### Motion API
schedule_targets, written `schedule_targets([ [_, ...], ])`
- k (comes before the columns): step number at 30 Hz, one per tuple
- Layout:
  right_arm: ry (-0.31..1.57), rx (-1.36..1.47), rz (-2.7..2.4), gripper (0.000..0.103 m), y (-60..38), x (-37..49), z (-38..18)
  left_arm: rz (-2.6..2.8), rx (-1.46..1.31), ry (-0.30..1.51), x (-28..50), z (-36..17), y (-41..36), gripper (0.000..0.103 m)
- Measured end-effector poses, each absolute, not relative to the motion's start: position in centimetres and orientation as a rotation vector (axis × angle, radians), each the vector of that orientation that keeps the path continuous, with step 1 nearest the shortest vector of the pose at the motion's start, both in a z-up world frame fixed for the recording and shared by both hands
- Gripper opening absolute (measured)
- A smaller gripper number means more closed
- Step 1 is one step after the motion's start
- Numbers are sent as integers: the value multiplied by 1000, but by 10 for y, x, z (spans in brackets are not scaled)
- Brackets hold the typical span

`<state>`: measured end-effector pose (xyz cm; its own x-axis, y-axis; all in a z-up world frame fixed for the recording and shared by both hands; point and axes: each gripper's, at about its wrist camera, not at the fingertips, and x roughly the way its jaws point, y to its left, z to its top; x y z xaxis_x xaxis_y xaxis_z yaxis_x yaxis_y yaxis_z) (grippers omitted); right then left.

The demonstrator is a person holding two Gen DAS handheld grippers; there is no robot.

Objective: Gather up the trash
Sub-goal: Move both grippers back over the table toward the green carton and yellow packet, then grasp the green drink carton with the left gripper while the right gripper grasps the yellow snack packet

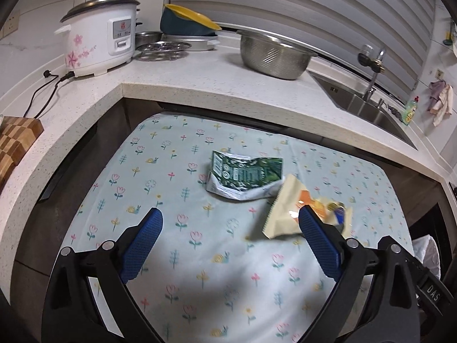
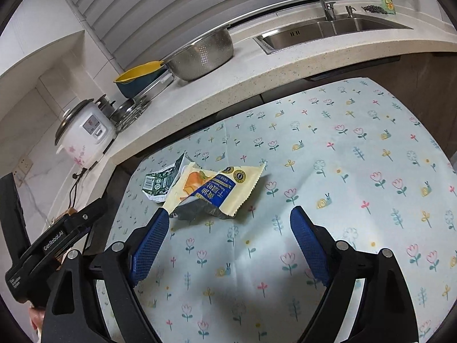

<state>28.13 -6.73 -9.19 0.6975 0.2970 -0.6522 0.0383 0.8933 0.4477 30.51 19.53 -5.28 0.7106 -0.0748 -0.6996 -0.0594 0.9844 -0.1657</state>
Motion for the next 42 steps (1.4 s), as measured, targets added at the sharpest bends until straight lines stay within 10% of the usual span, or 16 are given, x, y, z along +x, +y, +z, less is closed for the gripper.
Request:
schedule_targets([
  [18,875,510,126,83,-43,361,-148,-10,-202,869,408,-115,209,91],
  [21,869,495,145,79,-40,361,-149,-32,-194,889,415,-122,204,78],
  [29,889,507,193,26,-42,350,-154,-44,-171,906,410,-124,194,24],
  [42,802,509,156,19,-86,281,-108,-94,-160,854,351,-78,164,16],
])
